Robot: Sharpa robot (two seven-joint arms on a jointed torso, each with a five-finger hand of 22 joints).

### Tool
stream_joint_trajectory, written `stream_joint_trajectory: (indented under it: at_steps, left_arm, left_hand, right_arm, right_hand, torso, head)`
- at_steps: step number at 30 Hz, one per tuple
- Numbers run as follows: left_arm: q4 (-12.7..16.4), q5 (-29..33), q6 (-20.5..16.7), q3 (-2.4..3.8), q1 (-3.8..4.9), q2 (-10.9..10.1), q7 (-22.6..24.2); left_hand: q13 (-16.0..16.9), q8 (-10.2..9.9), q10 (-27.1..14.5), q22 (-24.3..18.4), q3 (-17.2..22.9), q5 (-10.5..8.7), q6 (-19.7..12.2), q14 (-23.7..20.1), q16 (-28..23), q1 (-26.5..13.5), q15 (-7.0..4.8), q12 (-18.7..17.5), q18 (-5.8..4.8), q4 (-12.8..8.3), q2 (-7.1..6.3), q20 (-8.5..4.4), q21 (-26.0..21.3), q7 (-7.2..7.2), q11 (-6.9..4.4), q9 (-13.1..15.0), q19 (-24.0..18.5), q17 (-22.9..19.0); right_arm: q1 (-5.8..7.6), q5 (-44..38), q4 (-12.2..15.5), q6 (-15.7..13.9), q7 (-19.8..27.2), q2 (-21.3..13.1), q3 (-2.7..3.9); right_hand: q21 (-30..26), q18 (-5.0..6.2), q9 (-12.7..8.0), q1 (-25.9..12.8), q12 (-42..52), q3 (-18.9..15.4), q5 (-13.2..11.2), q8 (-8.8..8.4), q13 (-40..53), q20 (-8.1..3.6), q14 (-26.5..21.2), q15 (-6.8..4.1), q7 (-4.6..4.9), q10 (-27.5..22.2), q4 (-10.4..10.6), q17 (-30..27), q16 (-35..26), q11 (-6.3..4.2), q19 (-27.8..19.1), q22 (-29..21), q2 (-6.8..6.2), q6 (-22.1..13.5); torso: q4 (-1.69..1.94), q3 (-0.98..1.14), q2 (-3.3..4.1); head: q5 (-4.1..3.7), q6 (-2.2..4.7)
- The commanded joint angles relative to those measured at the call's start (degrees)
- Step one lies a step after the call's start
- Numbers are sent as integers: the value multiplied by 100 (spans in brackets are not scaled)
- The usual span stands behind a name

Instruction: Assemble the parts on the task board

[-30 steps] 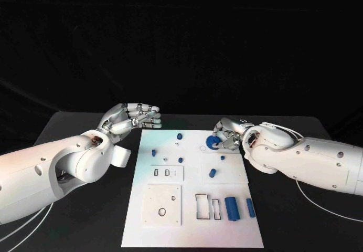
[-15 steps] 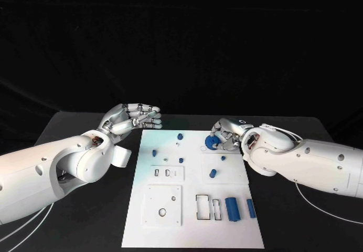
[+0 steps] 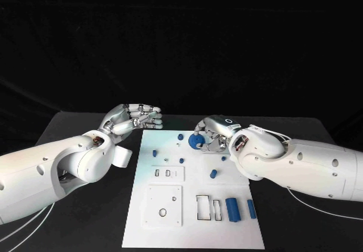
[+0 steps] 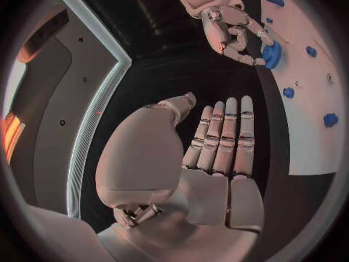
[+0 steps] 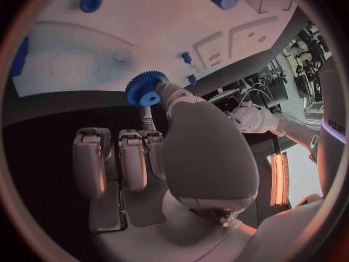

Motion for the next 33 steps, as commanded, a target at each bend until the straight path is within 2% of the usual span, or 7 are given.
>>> stream_joint_trajectory:
  at_steps: [1, 5, 8, 16, 21, 33]
  left_arm:
    - [9, 10, 101, 2, 2, 21, 30]
    - [9, 10, 103, 2, 2, 29, 29]
    - [8, 10, 103, 2, 2, 34, 27]
    - [13, 10, 101, 2, 3, 38, 20]
    - [16, 10, 102, 2, 3, 46, 20]
    - [31, 10, 100, 3, 5, 44, 18]
  left_hand:
    - [2, -26, -1, -5, 30, 5, -33, -1, -28, -51, 24, -18, 67, -7, -2, 30, -32, 137, 18, -10, -6, 9]
    - [2, -26, -1, -5, 30, 5, -33, -1, -28, -51, 24, -18, 67, -7, -2, 30, -32, 137, 18, -10, -6, 9]
    - [2, -26, -1, -5, 30, 5, -33, -1, -28, -51, 24, -18, 67, -7, -2, 30, -32, 137, 18, -10, -6, 9]
    - [2, -26, -1, -5, 30, 5, -33, -1, -28, -51, 24, -18, 67, -7, -2, 30, -32, 137, 18, -10, -6, 9]
    - [3, -34, -2, -10, 40, 5, -38, -3, -38, -59, 27, -36, 67, -14, 3, 32, -35, 140, 21, -12, -10, 16]
    - [3, -34, -2, -10, 40, 5, -38, -3, -38, -59, 27, -36, 67, -14, 3, 32, -35, 140, 21, -12, -10, 16]
  right_arm:
    - [7, -475, -48, -132, -149, 168, 1]
    - [-9, -535, -208, -126, -191, 416, -1]
    - [-18, -554, -349, -101, -234, 588, -5]
    - [-40, -560, -583, -40, -257, 885, -12]
    - [-51, -545, -704, 23, -248, 1032, -16]
    - [-115, -410, -893, 239, -259, 1165, -51]
  right_hand:
    - [33, -64, 49, -56, 26, 59, 9, 1, 1352, -44, 560, -38, -138, 496, 1, 1277, 28, -39, 264, 1112, -7, 266]
    - [33, -64, 49, -56, 26, 59, 9, 1, 1352, -44, 560, -38, -138, 496, 1, 1277, 28, -39, 264, 1112, -7, 266]
    - [34, -65, 50, -57, 24, 68, 11, 1, 1351, -45, 559, -39, -140, 495, -1, 1273, 28, -41, 265, 1113, -5, 268]
    - [34, -65, 50, -61, 21, 77, 12, 0, 1347, -46, 558, -40, -140, 493, -1, 1268, 27, -43, 266, 1114, -1, 268]
    - [38, -66, 49, -71, 21, 85, 11, -4, 1348, -47, 559, -41, -139, 494, 1, 1273, 28, -43, 268, 1117, -1, 265]
    - [31, -64, 48, -101, 16, 95, 8, -13, 1343, -50, 556, -42, -136, 491, 6, 1259, 25, -41, 264, 1112, -13, 257]
  torso:
    - [11, -5, 0]
    - [19, -10, 5]
    - [19, -6, 11]
    - [35, -19, 21]
    - [26, -27, 17]
    - [32, -13, 13]
  head:
    - [2, -6]
    - [16, -6]
    - [39, -22]
    - [38, -28]
    - [33, -41]
    - [62, -79]
